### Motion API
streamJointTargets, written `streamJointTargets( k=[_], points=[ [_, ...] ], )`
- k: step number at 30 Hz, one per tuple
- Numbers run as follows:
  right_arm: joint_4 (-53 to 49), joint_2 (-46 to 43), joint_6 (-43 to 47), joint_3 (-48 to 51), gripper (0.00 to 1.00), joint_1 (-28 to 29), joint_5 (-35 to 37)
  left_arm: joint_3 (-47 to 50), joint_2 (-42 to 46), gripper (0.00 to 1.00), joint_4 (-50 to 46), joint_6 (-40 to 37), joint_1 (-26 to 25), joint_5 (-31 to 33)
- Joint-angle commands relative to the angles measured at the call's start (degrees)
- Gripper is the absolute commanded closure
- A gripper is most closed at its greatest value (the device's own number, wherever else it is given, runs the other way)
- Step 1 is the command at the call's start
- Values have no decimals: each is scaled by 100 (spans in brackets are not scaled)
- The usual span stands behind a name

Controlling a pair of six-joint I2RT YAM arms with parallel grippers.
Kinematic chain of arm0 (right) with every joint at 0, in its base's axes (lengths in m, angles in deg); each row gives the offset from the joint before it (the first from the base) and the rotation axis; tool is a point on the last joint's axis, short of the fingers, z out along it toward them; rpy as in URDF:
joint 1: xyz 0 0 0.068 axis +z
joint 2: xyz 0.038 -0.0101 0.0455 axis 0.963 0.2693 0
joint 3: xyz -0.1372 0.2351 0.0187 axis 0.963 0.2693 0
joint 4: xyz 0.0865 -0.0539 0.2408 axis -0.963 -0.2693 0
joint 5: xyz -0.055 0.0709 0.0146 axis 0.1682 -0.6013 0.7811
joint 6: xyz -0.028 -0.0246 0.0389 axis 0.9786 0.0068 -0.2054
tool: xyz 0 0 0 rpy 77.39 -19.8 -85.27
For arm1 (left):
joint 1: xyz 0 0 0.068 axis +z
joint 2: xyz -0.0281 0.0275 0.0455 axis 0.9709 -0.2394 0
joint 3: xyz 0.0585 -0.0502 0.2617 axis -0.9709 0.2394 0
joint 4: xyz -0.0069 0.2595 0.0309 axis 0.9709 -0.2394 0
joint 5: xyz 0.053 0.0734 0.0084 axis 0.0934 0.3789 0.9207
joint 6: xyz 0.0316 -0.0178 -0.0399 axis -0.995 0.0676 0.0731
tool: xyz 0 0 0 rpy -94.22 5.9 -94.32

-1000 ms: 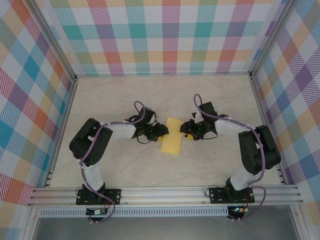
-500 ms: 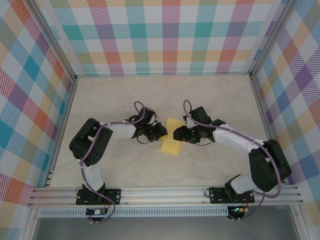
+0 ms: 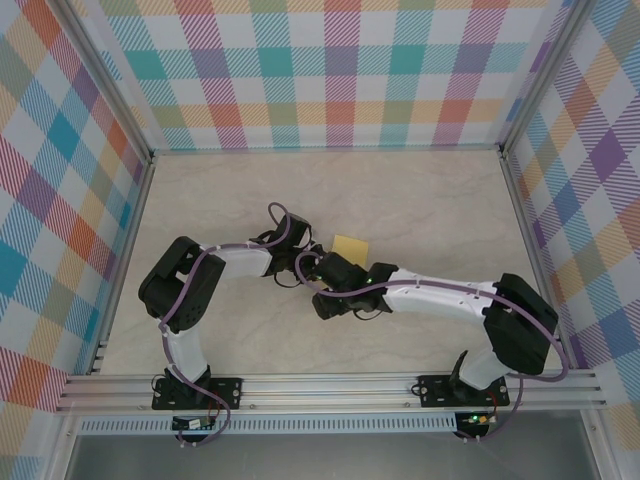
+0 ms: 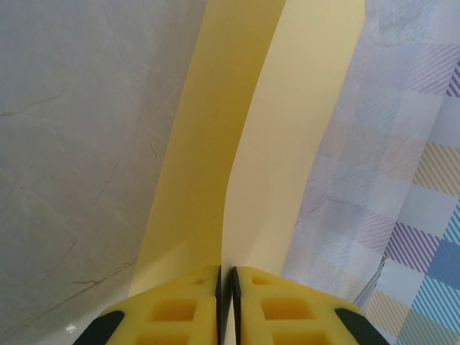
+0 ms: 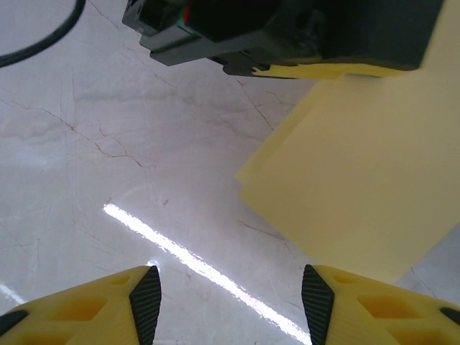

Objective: Fold a paper plane with a square sheet of paper (pick it up from the middle)
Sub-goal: Fold the triangle a second time at the center of the table.

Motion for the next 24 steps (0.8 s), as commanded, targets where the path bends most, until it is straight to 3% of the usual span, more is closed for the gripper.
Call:
streamJointTargets(
  k=[1,24],
  points=[
    [-91,213,8,-152,43,135,769,-68,99,87,9,-20,76,-73],
    [265,754,-123,-223,44,431,1343,46,90,87,128,79,76,-81]
  ],
)
